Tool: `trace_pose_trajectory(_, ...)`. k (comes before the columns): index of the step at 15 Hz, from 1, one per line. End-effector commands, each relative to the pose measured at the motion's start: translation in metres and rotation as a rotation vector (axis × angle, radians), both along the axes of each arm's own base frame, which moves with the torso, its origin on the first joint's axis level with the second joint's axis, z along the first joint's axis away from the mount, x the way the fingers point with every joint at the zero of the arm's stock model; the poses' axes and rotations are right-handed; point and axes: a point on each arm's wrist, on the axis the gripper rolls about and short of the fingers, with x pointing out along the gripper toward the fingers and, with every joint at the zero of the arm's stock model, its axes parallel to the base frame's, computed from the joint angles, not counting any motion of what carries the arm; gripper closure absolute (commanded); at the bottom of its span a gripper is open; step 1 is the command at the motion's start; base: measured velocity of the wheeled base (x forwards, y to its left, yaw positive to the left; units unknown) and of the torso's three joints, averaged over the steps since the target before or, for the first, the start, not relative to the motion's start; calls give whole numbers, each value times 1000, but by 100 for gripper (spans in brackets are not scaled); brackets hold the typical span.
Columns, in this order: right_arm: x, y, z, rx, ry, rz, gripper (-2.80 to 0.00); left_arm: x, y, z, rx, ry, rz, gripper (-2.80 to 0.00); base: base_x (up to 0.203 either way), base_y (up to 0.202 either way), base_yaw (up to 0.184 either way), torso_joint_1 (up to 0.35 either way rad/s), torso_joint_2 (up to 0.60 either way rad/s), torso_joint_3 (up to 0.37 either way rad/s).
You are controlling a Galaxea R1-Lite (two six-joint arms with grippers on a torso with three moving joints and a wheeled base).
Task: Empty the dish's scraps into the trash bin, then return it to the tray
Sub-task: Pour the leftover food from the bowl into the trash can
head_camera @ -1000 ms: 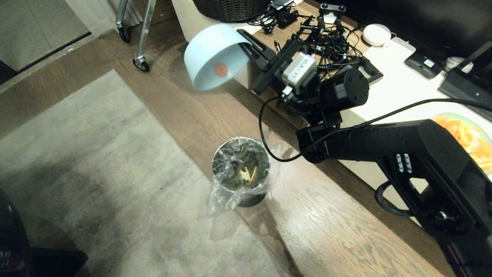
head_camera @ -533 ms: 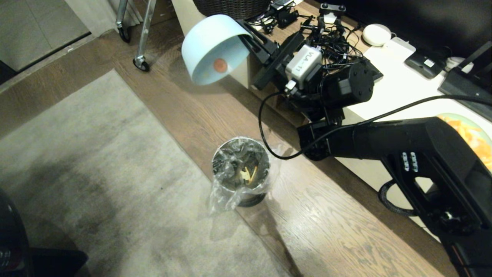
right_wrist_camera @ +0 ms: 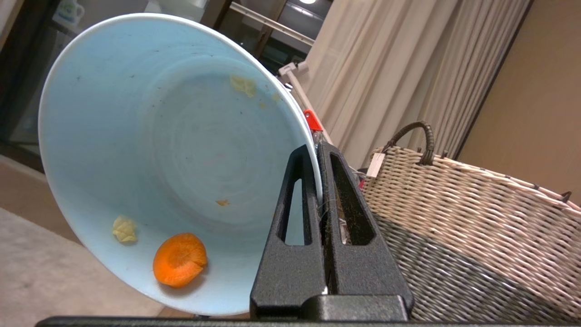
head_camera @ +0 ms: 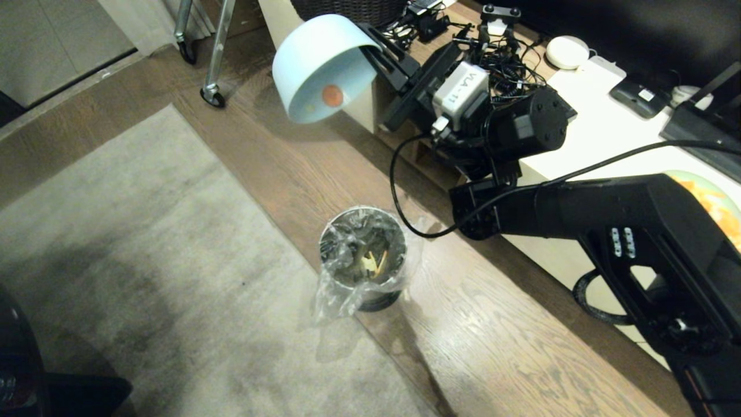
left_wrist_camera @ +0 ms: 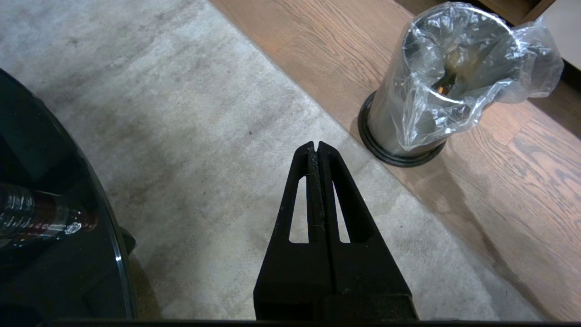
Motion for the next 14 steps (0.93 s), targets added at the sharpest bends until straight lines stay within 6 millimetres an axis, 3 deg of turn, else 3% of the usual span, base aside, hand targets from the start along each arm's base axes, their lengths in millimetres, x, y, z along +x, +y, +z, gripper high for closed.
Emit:
trace_pose_trajectory(1,-6,-3,6,31,-54,-2,0,0,0,0,-1,-1,1,0,0,0,0,0,0,0)
trace_pose_trajectory(5,-14,-8,19,46,-74,7,0,0,0,0,-1,-1,1,0,0,0,0,0,0,0)
trace_pose_trajectory(14,-15,-1,14,42,-62,23,0,0,0,0,-1,-1,1,0,0,0,0,0,0,0)
